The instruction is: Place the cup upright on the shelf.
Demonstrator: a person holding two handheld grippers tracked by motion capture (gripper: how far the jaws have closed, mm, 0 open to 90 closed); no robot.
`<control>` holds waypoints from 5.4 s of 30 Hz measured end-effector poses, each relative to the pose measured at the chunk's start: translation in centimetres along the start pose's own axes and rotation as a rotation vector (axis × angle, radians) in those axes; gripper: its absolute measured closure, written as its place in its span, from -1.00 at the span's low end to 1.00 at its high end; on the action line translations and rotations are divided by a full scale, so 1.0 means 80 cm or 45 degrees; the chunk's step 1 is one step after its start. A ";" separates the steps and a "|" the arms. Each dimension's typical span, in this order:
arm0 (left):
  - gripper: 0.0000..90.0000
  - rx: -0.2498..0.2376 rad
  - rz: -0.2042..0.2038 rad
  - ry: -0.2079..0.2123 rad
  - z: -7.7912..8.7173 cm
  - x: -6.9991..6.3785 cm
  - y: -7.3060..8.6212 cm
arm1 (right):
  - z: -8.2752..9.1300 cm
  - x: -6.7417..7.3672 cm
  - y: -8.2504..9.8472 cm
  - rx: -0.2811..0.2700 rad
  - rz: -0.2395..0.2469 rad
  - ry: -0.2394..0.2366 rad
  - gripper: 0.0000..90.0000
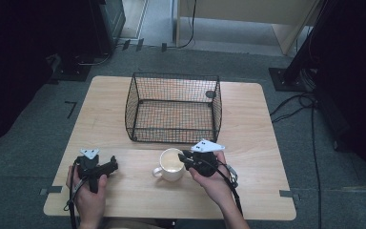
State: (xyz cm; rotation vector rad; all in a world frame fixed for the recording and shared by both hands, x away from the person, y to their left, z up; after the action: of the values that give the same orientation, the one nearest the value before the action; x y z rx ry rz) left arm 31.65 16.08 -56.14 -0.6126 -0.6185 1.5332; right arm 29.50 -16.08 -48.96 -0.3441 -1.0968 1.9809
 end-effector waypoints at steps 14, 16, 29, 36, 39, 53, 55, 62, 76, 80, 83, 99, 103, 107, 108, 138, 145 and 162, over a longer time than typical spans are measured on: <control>-0.80 -0.002 -0.001 0.004 0.000 -0.001 0.000 | 0.001 -0.010 0.022 0.098 -0.032 -0.019 0.86; -0.80 -0.002 -0.001 0.004 0.000 -0.001 0.000 | 0.002 -0.010 0.022 0.096 -0.022 -0.023 0.86; -0.80 -0.002 -0.001 0.004 0.000 -0.001 0.000 | 0.022 -0.014 0.001 -0.025 -0.004 0.042 0.89; -0.80 -0.002 -0.002 0.004 0.000 -0.001 0.000 | 0.033 -0.011 -0.021 -0.089 0.002 0.027 0.89; -0.80 -0.002 -0.002 0.004 0.000 -0.001 0.000 | 0.036 -0.010 -0.029 -0.107 0.011 0.032 0.88; -0.80 -0.005 0.003 0.005 0.000 -0.001 0.000 | 0.050 -0.013 -0.073 -0.199 0.025 0.035 0.89; -0.80 -0.004 0.001 0.006 0.000 -0.001 0.000 | 0.052 -0.014 -0.079 -0.210 0.023 0.036 0.89; -0.80 -0.004 -0.003 0.007 0.000 -0.001 0.000 | 0.056 -0.019 -0.101 -0.248 0.032 0.057 0.88; -0.80 -0.004 -0.008 0.011 0.000 -0.001 0.000 | 0.047 -0.030 -0.129 -0.262 0.045 0.083 0.89; -0.80 -0.004 -0.007 0.011 0.000 -0.001 0.000 | 0.041 -0.033 -0.133 -0.259 0.042 0.092 0.89; -0.80 -0.004 -0.008 0.011 0.000 -0.001 0.000 | 0.037 -0.036 -0.137 -0.259 0.029 0.096 0.88; -0.80 -0.005 -0.006 0.010 0.000 -0.001 0.000 | 0.010 -0.064 -0.161 -0.257 -0.013 0.145 0.88; -0.80 -0.005 -0.006 0.010 0.000 -0.001 0.000 | 0.000 -0.073 -0.163 -0.241 -0.022 0.155 0.88; -0.80 -0.004 -0.009 0.012 0.000 -0.002 0.000 | -0.012 -0.081 -0.162 -0.216 -0.032 0.171 0.88; -0.80 -0.004 -0.010 0.011 0.000 -0.002 0.000 | -0.015 -0.084 -0.162 -0.213 -0.033 0.179 0.88; -0.80 -0.002 -0.017 0.018 0.000 -0.002 0.000 | -0.088 -0.142 -0.155 0.008 -0.163 0.318 0.88; -0.80 -0.001 -0.020 0.019 0.000 -0.002 0.000 | -0.097 -0.149 -0.166 0.063 -0.138 0.325 0.88; -0.80 -0.001 -0.023 0.021 0.000 -0.002 0.000 | -0.123 -0.166 -0.159 0.189 -0.099 0.356 0.86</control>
State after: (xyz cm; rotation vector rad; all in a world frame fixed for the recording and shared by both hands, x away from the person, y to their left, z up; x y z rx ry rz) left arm 31.67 15.89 -56.14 -0.6182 -0.6103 1.5101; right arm 50.19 -17.09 -46.45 -0.4755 -0.7711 1.8661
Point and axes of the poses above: each handheld gripper's, and its own axes: z roughly backward along the jaws, y roughly out of its underside, x roughly to its left, the point moved 6 cm from there along -z, roughly forward along the jaws, and after that the axes turned 2 degrees about z, right-handed, at the moved point
